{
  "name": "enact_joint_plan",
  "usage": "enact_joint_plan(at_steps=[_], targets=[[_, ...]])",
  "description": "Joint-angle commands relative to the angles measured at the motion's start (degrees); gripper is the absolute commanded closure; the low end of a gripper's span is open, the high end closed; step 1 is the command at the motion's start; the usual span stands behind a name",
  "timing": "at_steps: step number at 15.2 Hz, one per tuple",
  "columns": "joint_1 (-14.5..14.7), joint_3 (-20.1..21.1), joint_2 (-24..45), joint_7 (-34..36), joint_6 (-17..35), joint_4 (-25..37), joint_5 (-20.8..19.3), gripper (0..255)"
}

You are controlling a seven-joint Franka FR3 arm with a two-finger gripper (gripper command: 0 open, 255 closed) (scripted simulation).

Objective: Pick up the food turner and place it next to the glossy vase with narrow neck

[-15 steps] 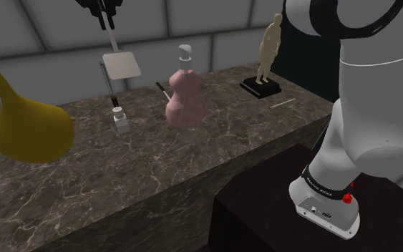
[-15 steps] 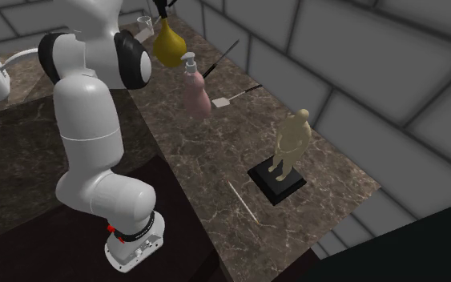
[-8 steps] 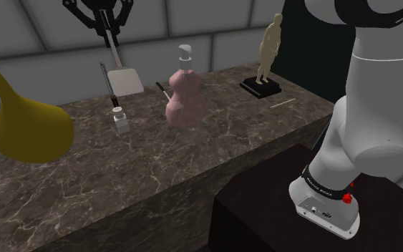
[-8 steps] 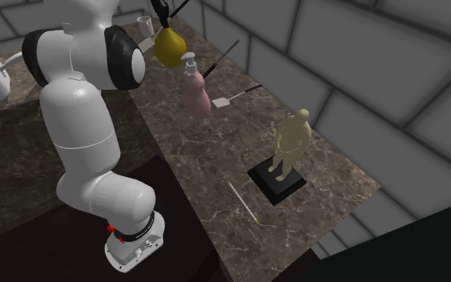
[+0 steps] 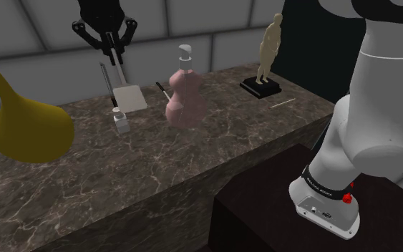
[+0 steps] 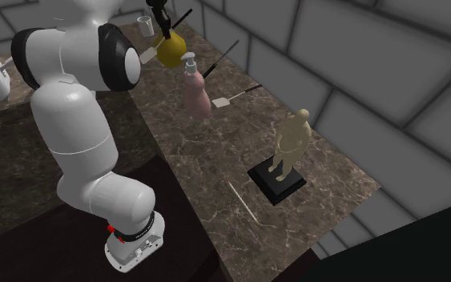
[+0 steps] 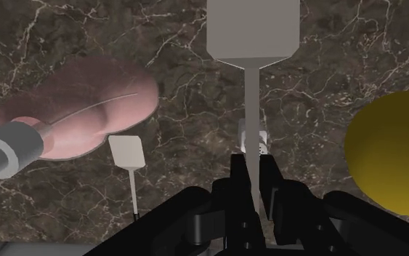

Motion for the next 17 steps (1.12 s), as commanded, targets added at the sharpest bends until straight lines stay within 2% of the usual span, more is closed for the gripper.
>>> enact_joint_plan(at_steps=[1, 17], targets=[[-0.28, -0.08, -0.64, -0.11, 1.94, -2.52, 0.18, 255], [-1.0, -0.3, -2.48, 0.41, 15.04, -17.42, 0.48, 255]])
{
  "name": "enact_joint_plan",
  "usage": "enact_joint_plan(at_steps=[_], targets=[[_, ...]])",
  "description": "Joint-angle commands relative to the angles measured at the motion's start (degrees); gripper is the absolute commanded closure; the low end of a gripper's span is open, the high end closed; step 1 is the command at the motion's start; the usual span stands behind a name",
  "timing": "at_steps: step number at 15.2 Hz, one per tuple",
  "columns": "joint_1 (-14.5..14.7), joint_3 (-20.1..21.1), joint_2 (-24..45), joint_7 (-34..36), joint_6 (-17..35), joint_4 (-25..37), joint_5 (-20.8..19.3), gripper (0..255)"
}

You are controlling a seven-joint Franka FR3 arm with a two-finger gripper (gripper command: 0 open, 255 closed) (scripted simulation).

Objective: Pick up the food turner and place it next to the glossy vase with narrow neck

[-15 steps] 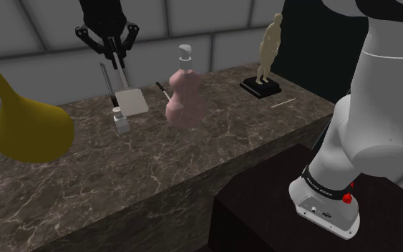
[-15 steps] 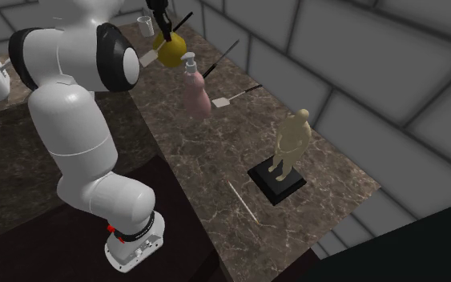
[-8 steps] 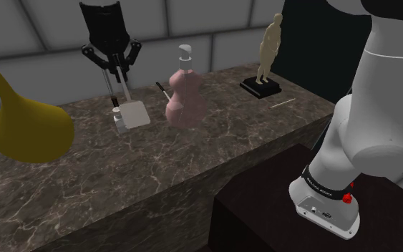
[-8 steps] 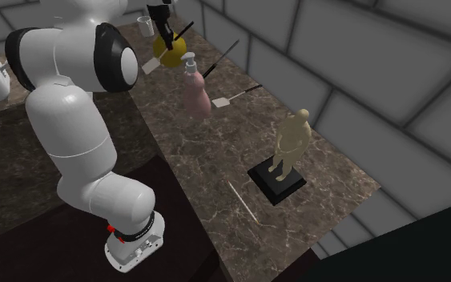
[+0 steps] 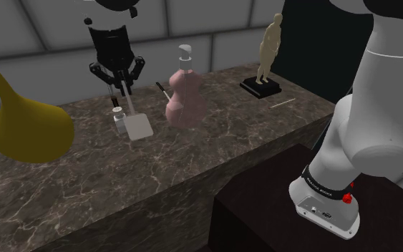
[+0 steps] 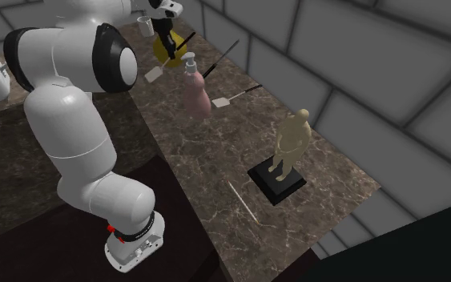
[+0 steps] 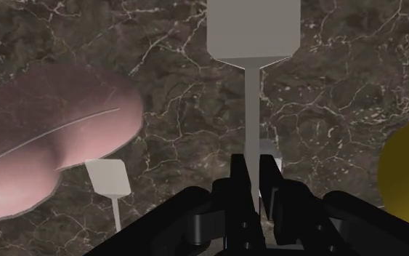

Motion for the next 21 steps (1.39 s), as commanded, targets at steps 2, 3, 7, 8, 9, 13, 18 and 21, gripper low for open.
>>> enact_joint_plan(at_steps=[2, 3, 7, 8, 9, 13, 18, 21], targets=[[-0.03, -0.02, 0.1, 0.21, 2.45, -2.35, -0.09, 255], [-0.04, -0.04, 0.15, 0.26, 3.21, -3.06, -0.12, 255], [-0.09, -0.1, 0.46, 0.5, 6.17, -5.72, -0.28, 255], [-0.1, -0.11, 0.58, 0.56, 6.9, -6.35, -0.34, 255], [-0.1, -0.13, 0.7, 0.63, 7.62, -6.96, -0.39, 255], [-0.11, -0.21, 1.31, 0.92, 10.49, -9.24, -0.66, 255], [-0.08, -0.32, 2.34, 1.33, 13.99, -11.76, -1.09, 255], [-0.05, -0.41, 3.09, 1.61, 16.06, -13.1, -1.39, 255]])
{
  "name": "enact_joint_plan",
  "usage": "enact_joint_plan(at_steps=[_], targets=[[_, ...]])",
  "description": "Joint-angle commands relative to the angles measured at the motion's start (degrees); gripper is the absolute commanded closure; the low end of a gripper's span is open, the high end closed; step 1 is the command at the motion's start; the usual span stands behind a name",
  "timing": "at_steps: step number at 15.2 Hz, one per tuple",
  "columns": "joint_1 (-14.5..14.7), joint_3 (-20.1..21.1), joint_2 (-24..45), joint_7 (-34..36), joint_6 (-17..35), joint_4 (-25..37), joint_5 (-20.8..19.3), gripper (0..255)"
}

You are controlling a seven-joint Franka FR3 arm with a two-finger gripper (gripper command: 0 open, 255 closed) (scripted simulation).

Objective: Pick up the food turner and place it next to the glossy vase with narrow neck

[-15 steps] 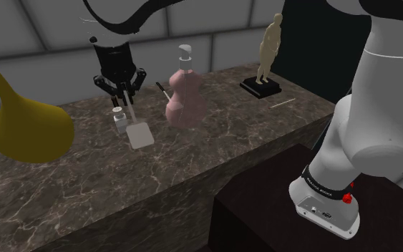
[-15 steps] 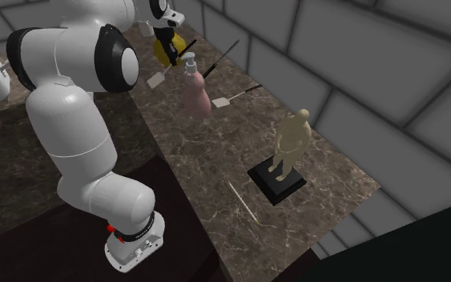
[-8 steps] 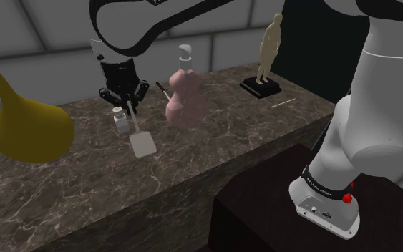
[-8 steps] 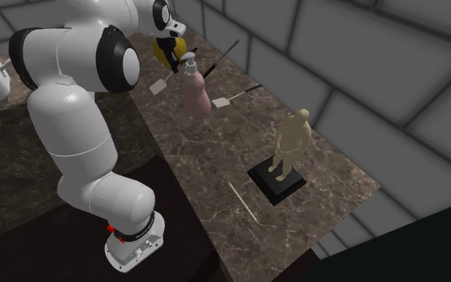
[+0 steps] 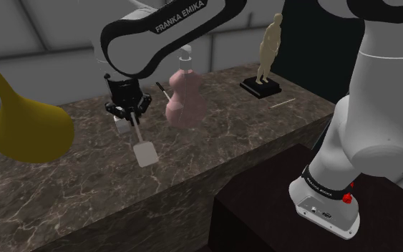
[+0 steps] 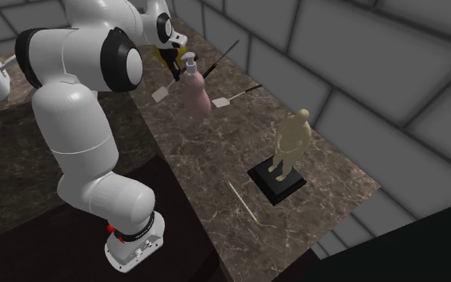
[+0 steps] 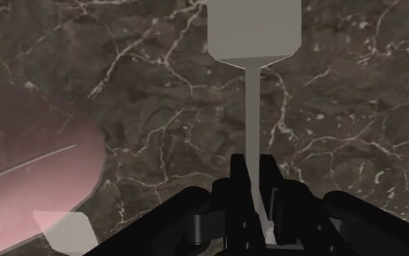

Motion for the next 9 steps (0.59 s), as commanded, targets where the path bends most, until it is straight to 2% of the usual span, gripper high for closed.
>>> enact_joint_plan(at_steps=[1, 9], targets=[[0.07, -0.04, 0.55, 0.25, 1.29, -0.74, -0.23, 255], [0.25, -0.37, 3.09, 1.12, 6.61, -3.62, -1.25, 255]])
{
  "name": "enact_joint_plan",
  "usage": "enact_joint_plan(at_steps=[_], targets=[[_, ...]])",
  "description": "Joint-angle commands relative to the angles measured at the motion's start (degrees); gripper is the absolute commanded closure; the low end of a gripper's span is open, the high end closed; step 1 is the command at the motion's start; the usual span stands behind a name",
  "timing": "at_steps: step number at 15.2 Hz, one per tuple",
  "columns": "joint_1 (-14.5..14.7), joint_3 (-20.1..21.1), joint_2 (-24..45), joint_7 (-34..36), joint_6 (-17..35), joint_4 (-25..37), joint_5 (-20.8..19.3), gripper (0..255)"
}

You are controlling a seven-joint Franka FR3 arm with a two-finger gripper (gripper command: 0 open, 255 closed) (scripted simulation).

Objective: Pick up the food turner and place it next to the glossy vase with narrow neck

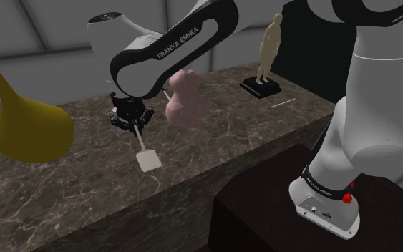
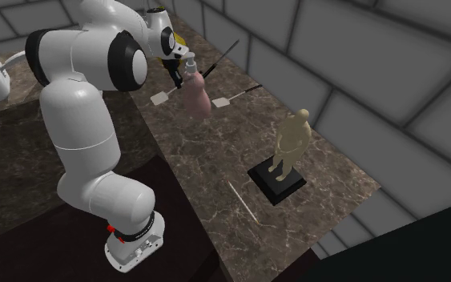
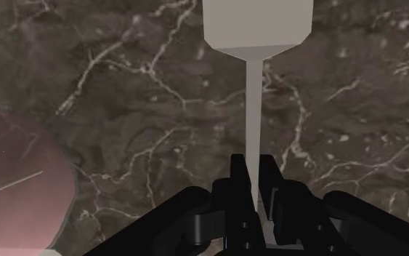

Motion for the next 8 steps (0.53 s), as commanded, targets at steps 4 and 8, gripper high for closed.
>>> enact_joint_plan(at_steps=[4, 8], targets=[[0.09, -0.13, 0.91, 0.35, 1.79, -0.9, -0.38, 255], [0.09, -0.13, 0.91, 0.35, 1.79, -0.89, -0.38, 255]])
